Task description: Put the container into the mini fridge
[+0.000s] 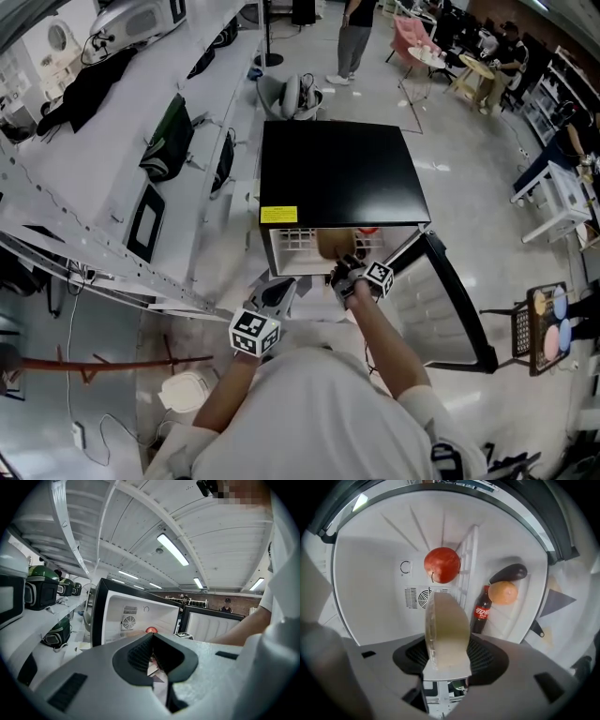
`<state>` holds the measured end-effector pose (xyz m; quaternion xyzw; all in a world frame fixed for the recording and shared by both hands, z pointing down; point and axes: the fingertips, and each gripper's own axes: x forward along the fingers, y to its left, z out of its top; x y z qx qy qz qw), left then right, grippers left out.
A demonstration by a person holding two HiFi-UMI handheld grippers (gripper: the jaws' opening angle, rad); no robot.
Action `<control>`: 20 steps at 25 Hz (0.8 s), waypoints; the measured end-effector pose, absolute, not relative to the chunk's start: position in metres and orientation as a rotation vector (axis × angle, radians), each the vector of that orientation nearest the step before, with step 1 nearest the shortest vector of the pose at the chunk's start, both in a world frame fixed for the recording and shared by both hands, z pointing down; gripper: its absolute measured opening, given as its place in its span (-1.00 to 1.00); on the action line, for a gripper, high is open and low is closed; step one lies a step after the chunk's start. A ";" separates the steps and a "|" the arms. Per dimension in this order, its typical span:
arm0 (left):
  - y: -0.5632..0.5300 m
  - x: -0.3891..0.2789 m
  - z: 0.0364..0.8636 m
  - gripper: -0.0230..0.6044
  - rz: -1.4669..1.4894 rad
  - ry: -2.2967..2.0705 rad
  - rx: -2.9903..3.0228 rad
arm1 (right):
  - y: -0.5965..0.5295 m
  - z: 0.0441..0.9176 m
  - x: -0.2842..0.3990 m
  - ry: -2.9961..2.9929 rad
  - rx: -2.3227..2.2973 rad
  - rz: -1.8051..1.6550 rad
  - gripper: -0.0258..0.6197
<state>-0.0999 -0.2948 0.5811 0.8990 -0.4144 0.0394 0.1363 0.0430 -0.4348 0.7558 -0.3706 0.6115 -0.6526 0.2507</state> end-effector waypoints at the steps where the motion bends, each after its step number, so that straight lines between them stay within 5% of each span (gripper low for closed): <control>1: -0.296 -0.102 0.581 -0.91 0.114 -1.204 2.600 | -0.438 0.757 0.041 1.654 -0.999 -1.787 -0.20; 20: -0.298 -0.106 0.581 -0.91 0.113 -1.197 2.596 | -0.445 0.750 0.033 1.576 -0.963 -1.746 0.12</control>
